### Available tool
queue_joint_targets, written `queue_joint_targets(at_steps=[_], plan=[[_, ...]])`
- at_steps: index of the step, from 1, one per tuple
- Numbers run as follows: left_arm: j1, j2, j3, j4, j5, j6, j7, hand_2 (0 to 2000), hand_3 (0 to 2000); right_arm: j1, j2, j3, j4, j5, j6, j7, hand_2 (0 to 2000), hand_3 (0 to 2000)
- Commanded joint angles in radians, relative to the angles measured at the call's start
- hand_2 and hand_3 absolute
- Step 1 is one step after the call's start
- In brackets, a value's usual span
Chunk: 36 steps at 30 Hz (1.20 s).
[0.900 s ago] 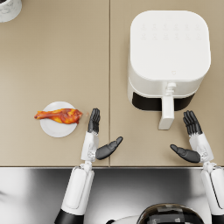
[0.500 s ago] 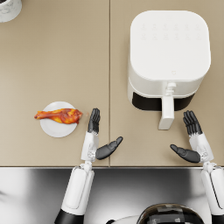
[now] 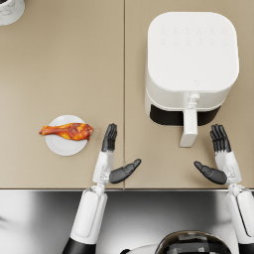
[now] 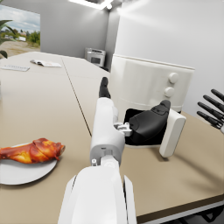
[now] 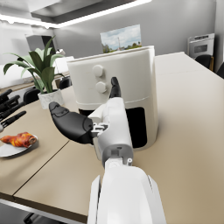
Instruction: Pick up the drumstick and place it into the air fryer
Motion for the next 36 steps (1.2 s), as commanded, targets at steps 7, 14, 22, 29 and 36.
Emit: queue_joint_targets(at_steps=[7,14,22,29,36], plan=[[0.039,0.03,-0.14,-0.002,0.222,-0.024,-0.024,0,0,0.052,-0.049,0.007,-0.053,0.222,-0.024,0.024,0,0],[0.085,0.047,-0.234,0.051,0.535,-0.026,-0.026,0,0,0.065,-0.075,0.012,-0.094,0.365,-0.026,0.026,0,0],[0.114,0.053,-0.343,0.117,0.896,-0.027,-0.027,0,0,0.063,-0.093,0.019,-0.14,0.379,-0.026,0.027,0,0],[0.18,0.049,-0.402,0.236,1.213,-0.034,-0.027,0,0,0.054,-0.106,0.028,-0.16,0.38,-0.026,0.027,0,0],[0.218,0.048,-0.398,0.296,1.531,-0.423,-0.17,0,0,0.055,-0.123,0.02,-0.177,0.38,-0.026,0.027,0,0]])
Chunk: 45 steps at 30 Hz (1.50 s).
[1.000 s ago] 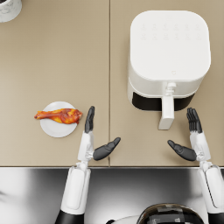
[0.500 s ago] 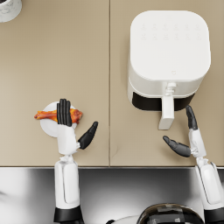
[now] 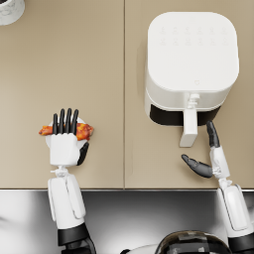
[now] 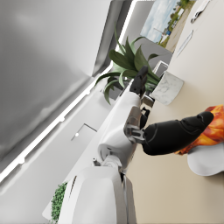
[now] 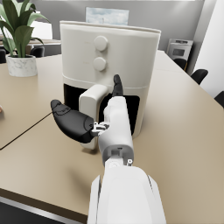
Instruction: Pick up the drumstick and place it into the air fryer
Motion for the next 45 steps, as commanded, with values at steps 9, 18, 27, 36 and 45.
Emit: queue_joint_targets(at_steps=[9,18,27,36,45], plan=[[0.072,0.002,0.058,0.128,0.41,-0.046,-0.045,0,0,0.003,-0.02,-0.025,-0.005,0.0,0.0,0.0,0,0],[0.165,0.01,0.087,0.373,0.564,-0.032,-0.052,0,0,-0.001,-0.037,-0.024,-0.026,0.0,0.0,0.0,0,0],[0.185,0.008,0.128,0.471,0.572,0.051,-0.045,0,0,0.002,-0.055,-0.022,-0.022,0.0,0.0,0.0,0,0],[0.208,-0.006,0.173,0.546,0.571,0.147,-0.082,2000,2000,0.018,-0.076,-0.017,-0.177,0.0,0.0,0.0,0,0],[0.129,-0.004,0.157,0.117,0.571,0.281,0.124,2000,2000,0.087,-0.117,0.035,-0.308,0.0,0.0,0.0,0,0]])
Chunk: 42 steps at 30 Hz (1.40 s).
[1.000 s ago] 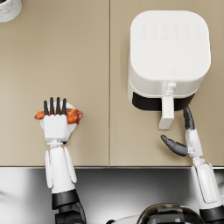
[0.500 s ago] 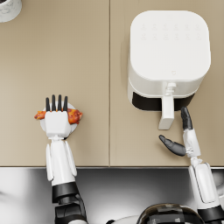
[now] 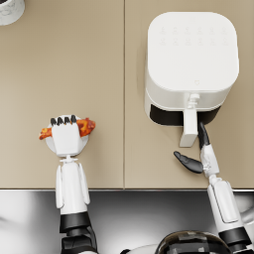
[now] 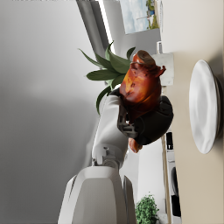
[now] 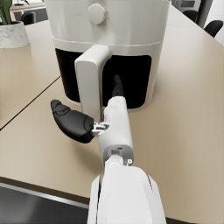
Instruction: Pick up the drumstick and place it into the air fryer
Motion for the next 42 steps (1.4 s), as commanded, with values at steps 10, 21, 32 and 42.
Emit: queue_joint_targets(at_steps=[10,21,32,42], plan=[[-0.028,0.012,-0.002,-0.308,-0.336,0.011,0.023,2000,2000,0.095,-0.048,0.071,-0.052,0.002,-0.033,0.0,0,0],[-0.046,0.025,0.053,-0.393,-0.413,-0.02,0.025,2000,2000,0.067,0.014,0.204,0.063,0.005,-0.103,-0.005,2000,2000],[-0.016,0.057,0.181,-0.461,-0.416,-0.018,0.024,2000,2000,-0.091,0.252,0.362,0.432,0.006,-0.103,-0.009,2000,2000],[0.048,0.111,0.281,-0.516,-0.416,-0.017,0.023,2000,2000,-0.081,0.436,0.586,0.621,0.004,-0.043,0.009,2000,2000]])
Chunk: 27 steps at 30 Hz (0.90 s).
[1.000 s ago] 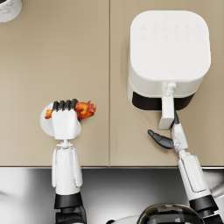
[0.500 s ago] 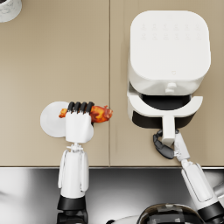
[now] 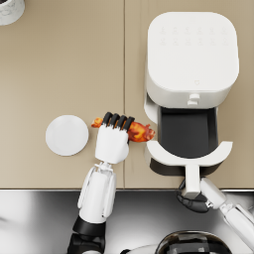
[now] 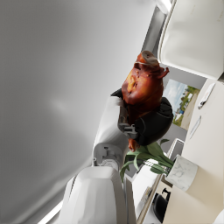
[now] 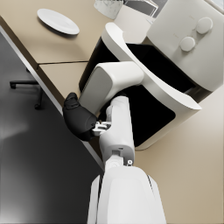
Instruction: Pick up the drumstick and place it into the air fryer
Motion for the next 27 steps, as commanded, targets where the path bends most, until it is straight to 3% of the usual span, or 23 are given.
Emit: queue_joint_targets(at_steps=[1,2,3,13,14,15,16,17,18,19,21,22,23,25,26,27], plan=[[0.054,0.034,0.062,-0.037,0.0,0.0,0.0,2000,2000,-0.008,-0.182,0.114,0.139,0.0,0.001,0.0,2000,2000],[0.072,0.058,0.076,-0.035,0.0,0.001,0.0,2000,2000,-0.006,-0.18,0.129,0.147,-0.001,0.01,0.0,2000,2000],[0.087,0.075,0.088,-0.032,0.0,0.001,0.0,2000,2000,-0.006,0.061,0.043,0.046,-0.001,0.012,0.001,2000,2000],[0.154,0.179,0.323,0.021,0.0,0.006,-0.002,2000,2000,-0.006,0.117,0.081,0.091,-0.002,0.015,-0.004,2000,2000],[0.161,0.194,0.349,0.035,0.0,0.008,-0.002,2000,2000,-0.102,-0.268,0.045,0.168,-0.002,0.015,-0.004,2000,2000],[0.169,0.197,0.363,0.048,0.0,0.01,-0.002,2000,2000,-0.032,0.104,0.059,0.094,-0.002,0.013,-0.006,2000,2000],[0.182,0.211,0.366,0.076,0.0,0.014,-0.002,2000,2000,-0.053,0.091,0.041,0.093,-0.002,0.017,-0.006,2000,2000],[0.348,0.035,0.586,0.106,0.0,0.014,-0.002,2000,2000,-0.038,-0.212,0.136,0.178,-0.001,0.024,-0.006,2000,2000],[0.234,0.183,0.416,0.126,-0.001,0.023,-0.003,2000,2000,-0.055,0.074,0.034,0.083,-0.002,0.049,-0.003,2000,2000],[0.241,0.185,0.423,0.14,0.0,0.03,-0.003,2000,2000,-0.046,0.082,0.044,0.087,-0.002,0.077,0.002,2000,2000],[0.249,0.199,0.426,0.175,0.0,0.039,-0.002,2000,2000,-0.043,0.107,0.066,0.106,-0.004,0.08,0.005,2000,2000],[0.251,0.204,0.421,0.191,0.0,0.042,-0.002,639,1673,-0.042,0.114,0.072,0.111,-0.005,0.077,0.004,2000,2000],[0.246,0.203,0.422,0.197,0.0,0.061,-0.003,0,1347,-0.041,0.118,0.076,0.115,-0.005,0.076,0.003,2000,2000],[0.218,0.183,0.421,0.17,0.001,0.084,-0.003,0,693,-0.04,0.124,0.081,0.119,-0.006,0.076,0.001,2000,2000],[0.191,0.163,0.42,0.131,0.001,0.093,-0.003,0,367,-0.008,-0.19,0.136,0.166,-0.007,0.078,0.0,2000,2000],[0.171,0.146,0.413,0.097,0.001,0.102,-0.003,0,40,0.002,-0.186,0.136,0.164,-0.008,0.079,-0.001,2000,2000]])
